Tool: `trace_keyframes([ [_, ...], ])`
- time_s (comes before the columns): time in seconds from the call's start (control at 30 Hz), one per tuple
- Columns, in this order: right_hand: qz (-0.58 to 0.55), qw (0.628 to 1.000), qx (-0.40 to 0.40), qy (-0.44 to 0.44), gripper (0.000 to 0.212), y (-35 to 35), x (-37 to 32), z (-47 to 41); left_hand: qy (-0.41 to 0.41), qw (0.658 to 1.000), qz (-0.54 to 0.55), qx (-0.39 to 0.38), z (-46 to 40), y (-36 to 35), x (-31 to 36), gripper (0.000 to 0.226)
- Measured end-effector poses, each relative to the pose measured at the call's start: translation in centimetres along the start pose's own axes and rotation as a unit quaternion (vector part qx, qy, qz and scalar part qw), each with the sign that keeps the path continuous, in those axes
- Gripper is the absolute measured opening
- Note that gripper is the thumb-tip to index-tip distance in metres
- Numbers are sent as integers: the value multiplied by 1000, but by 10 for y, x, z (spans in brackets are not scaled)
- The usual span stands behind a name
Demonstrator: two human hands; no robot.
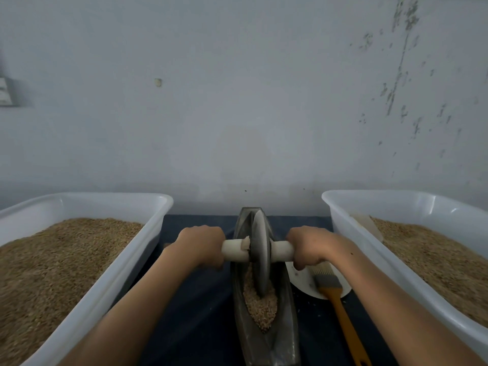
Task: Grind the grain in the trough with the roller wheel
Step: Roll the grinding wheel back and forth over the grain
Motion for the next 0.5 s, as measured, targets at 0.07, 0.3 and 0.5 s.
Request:
trace_keyframes([
  [0.07,16,998,61,4,31,2,0,-4,16,997,-24,70,-2,2,2,34],
  [0.3,18,986,168,6,26,2,-2,-8,33,988,-9,153,-4,1,1,25],
  [0.5,1,1000,-13,8,32,2,0,3,-18,1000,-1,10,-2,0,-1,39],
])
Point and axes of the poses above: each hand's wrist, its own z-axis away from the middle knuckle, its own y-axis out of the back of the hand, x = y × z, the point moved 4 cm from there along -z, towards the middle knuckle, and after that the axes turned 7 degrees about -z, right-handed, at the moved point
